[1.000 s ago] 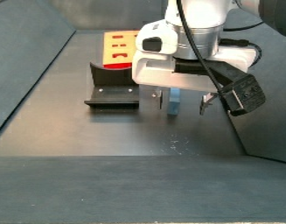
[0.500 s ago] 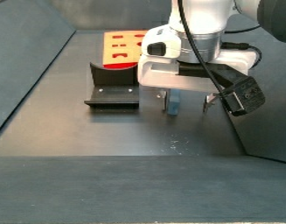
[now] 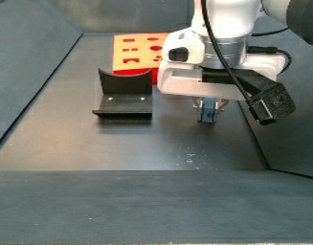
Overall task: Pick up the arch object. Move up. Place the arch object on the fixture. Regrasp the arch object. Move to above the board. Insert the arch object.
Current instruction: Pick up the arch object.
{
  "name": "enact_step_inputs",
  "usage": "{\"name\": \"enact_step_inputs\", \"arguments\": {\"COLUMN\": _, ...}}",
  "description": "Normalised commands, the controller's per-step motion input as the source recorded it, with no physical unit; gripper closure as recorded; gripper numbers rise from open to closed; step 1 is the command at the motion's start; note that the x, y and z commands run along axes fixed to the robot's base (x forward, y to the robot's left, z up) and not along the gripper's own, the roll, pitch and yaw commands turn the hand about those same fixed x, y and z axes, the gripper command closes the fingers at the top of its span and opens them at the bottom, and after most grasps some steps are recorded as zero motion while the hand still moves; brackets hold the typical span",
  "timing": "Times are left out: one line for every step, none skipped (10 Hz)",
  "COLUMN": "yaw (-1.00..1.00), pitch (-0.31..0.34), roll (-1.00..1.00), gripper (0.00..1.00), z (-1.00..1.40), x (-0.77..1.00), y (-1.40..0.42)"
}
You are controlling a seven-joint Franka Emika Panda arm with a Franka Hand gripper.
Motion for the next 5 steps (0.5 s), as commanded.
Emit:
{"name": "enact_step_inputs", "arguments": {"yaw": 0.0, "pitch": 0.0, "roll": 0.0, "gripper": 1.0, "z": 0.0, "x": 0.0, "y": 0.0}}
{"name": "enact_step_inputs", "arguments": {"yaw": 0.0, "pitch": 0.0, "roll": 0.0, "gripper": 1.0, "z": 0.0, "x": 0.0, "y": 0.0}}
{"name": "enact_step_inputs", "arguments": {"yaw": 0.0, "pitch": 0.0, "roll": 0.0, "gripper": 1.0, "z": 0.0, "x": 0.0, "y": 0.0}}
{"name": "enact_step_inputs", "arguments": {"yaw": 0.0, "pitch": 0.0, "roll": 0.0, "gripper": 1.0, "z": 0.0, "x": 0.0, "y": 0.0}}
{"name": "enact_step_inputs", "arguments": {"yaw": 0.0, "pitch": 0.0, "roll": 0.0, "gripper": 1.0, "z": 0.0, "x": 0.0, "y": 0.0}}
